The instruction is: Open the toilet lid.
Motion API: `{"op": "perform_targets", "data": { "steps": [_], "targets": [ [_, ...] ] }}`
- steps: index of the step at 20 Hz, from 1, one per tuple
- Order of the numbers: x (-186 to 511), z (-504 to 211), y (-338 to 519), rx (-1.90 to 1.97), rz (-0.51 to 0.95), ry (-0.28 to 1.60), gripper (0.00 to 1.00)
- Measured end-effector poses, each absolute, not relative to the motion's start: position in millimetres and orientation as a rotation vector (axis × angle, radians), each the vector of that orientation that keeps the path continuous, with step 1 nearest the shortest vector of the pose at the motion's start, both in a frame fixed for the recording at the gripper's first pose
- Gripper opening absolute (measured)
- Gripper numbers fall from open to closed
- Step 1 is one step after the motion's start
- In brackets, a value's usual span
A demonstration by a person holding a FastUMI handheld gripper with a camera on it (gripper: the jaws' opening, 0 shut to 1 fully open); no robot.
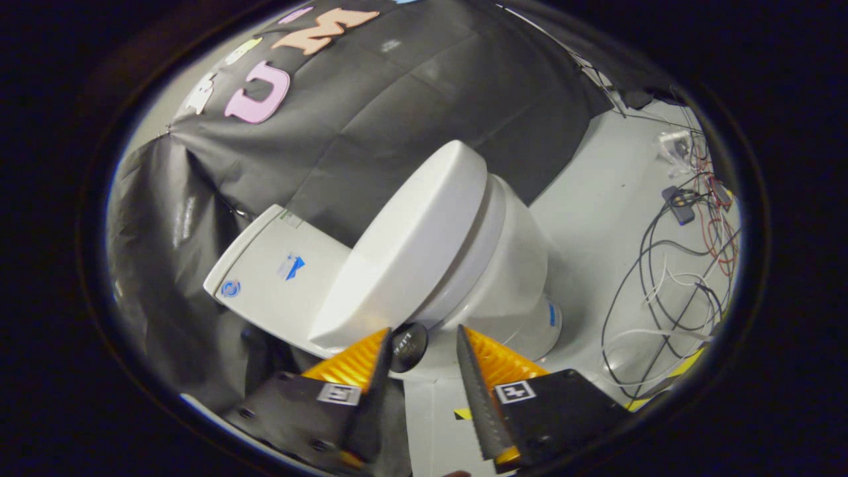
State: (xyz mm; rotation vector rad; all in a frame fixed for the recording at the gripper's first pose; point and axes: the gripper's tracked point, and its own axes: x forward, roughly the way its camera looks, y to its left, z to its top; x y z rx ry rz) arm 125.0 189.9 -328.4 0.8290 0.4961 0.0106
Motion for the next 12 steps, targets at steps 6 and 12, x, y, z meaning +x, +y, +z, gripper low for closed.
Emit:
{"op": "perform_targets", "data": {
  "steps": [6, 12],
  "targets": [
    [137, -320, 190, 0.869, 0.034, 0.44, 0.32],
    [135, -322, 189, 1.163, -0.025, 0.423, 0.13]
  ]
}}
